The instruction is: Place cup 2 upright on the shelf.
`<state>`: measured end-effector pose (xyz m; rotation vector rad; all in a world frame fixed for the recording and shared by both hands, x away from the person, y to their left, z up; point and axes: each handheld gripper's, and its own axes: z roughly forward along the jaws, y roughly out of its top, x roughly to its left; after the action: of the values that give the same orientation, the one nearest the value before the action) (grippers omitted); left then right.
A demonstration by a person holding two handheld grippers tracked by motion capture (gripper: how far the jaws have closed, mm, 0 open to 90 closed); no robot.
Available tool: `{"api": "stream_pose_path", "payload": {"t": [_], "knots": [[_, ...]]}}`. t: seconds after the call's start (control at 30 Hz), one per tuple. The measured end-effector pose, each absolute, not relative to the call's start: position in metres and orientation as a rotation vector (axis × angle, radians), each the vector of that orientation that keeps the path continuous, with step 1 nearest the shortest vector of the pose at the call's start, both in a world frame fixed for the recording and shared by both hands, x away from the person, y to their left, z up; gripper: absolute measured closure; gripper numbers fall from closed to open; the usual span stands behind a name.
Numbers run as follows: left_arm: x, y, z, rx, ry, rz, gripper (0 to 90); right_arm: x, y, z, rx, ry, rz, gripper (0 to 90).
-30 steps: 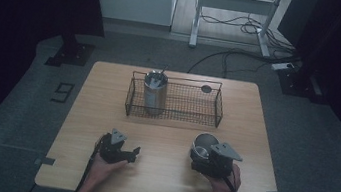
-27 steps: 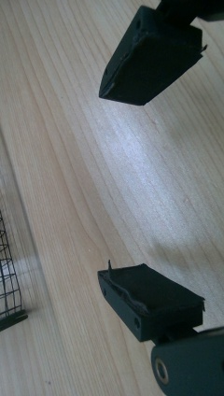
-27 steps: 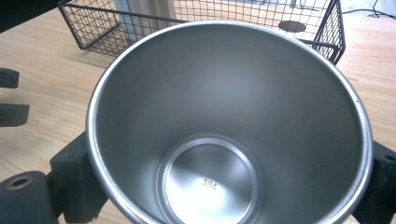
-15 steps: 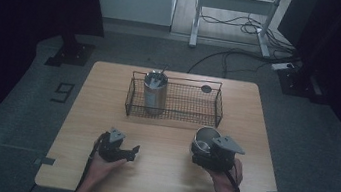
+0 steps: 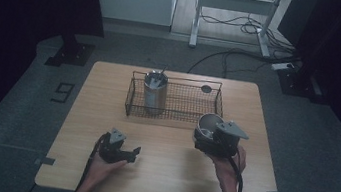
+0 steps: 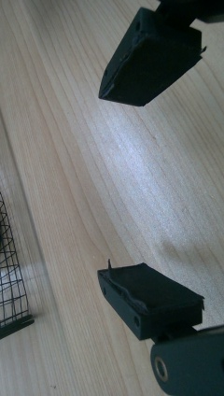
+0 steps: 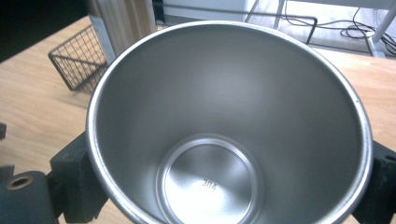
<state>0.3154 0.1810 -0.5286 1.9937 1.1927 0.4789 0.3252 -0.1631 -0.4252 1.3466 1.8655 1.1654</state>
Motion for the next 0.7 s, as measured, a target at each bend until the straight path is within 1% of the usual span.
{"api": "stream_pose_path", "payload": {"t": [0.47, 0.7], "knots": [[0.314, 0.178, -0.530, 2.025, 1.188, 0.470, 13.2, 0.355, -0.162, -0.414, 1.341, 1.888, 1.162, 7.4], [0.311, 0.177, -0.524, 2.024, 1.170, 0.466, 13.1, 0.363, -0.160, -0.407, 1.333, 1.892, 1.177, 7.4]]}}
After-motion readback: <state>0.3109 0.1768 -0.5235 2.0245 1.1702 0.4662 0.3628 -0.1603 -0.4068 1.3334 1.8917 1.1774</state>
